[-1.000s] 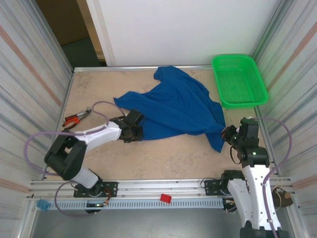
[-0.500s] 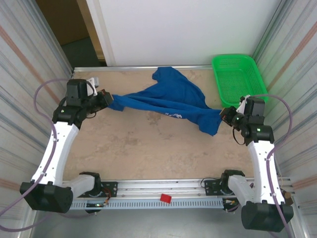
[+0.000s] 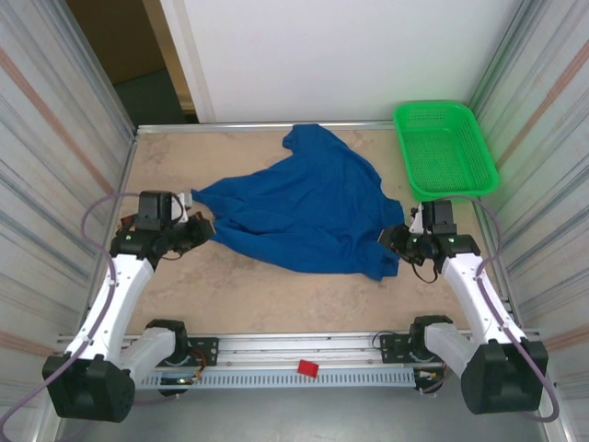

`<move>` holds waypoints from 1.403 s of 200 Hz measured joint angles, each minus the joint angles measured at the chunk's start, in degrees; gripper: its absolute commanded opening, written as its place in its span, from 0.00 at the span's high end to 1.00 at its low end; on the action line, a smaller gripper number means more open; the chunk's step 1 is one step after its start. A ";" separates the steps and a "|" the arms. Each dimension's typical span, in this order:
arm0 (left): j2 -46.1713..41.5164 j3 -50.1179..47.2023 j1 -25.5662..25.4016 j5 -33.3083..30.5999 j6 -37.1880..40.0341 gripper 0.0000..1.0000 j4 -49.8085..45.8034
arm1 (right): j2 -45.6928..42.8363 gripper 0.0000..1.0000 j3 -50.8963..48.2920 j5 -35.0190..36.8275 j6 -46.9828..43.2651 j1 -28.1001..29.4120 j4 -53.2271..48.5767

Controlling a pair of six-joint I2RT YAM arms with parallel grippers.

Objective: Fold the inside-out t-shirt

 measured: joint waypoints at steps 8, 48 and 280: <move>0.00 -0.31 0.00 0.00 -0.02 1.00 -0.22 | -0.24 0.58 -0.07 0.61 0.02 0.35 -0.04; -0.09 -0.37 0.00 -0.02 -0.02 1.00 -0.24 | -3.45 0.53 -0.26 4.37 0.42 3.91 -0.61; -0.09 0.33 0.00 -0.44 0.02 1.00 -1.31 | 6.67 0.57 -9.73 31.17 14.88 39.32 2.23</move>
